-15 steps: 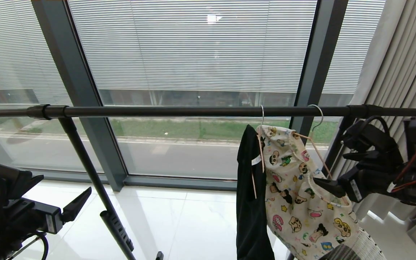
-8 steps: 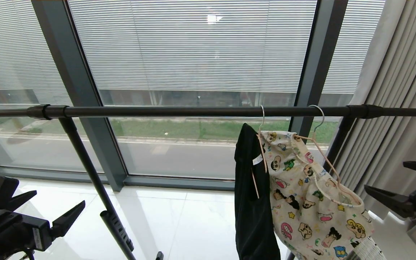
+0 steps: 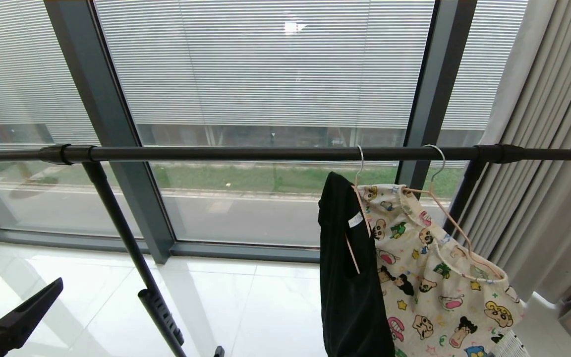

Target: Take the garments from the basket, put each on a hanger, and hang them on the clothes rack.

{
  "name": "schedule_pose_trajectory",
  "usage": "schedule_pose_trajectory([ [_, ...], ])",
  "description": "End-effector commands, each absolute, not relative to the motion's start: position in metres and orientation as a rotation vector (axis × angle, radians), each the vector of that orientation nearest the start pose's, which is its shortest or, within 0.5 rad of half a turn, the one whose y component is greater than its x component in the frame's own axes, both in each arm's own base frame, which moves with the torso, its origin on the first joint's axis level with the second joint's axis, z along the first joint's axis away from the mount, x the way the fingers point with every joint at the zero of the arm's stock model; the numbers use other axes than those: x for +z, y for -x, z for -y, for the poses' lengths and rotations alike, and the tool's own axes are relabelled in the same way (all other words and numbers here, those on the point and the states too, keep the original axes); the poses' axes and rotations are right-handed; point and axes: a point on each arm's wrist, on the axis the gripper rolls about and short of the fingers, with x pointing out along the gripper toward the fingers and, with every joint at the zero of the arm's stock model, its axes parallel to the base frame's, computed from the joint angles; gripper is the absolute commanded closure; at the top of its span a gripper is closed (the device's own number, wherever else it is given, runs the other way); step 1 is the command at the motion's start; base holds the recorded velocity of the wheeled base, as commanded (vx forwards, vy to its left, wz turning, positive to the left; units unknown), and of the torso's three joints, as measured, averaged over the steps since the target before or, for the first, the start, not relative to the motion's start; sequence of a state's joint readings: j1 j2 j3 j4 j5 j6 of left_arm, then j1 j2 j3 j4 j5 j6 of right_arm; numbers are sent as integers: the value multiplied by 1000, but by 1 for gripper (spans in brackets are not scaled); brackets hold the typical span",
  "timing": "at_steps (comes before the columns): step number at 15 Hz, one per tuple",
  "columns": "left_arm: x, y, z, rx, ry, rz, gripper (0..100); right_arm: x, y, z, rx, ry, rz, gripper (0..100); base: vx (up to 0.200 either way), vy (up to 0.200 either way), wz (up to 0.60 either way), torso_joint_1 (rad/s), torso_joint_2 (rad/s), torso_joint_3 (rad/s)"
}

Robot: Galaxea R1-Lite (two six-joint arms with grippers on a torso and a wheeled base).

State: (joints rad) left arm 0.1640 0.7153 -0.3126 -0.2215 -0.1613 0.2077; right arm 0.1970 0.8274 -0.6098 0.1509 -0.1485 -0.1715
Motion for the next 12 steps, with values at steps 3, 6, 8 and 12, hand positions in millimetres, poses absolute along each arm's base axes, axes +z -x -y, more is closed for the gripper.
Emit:
schedule_pose_trajectory([
  [3,179,-54,-6,5,-189,-138,0,221,-70,-10,66,228,-338,0,-67,0,0,1,2,1],
  [6,179,-53,-6,6,-189,-133,0,218,-70,-10,67,229,-347,0,-200,0,0,10,2,2],
  [8,179,-53,-6,14,-190,-133,0,214,-69,-10,68,231,-359,0,-200,0,0,-2,-5,2],
  [12,178,-54,-6,22,-190,-138,0,213,-69,-10,69,231,-362,0,-200,0,0,-1,-2,1],
])
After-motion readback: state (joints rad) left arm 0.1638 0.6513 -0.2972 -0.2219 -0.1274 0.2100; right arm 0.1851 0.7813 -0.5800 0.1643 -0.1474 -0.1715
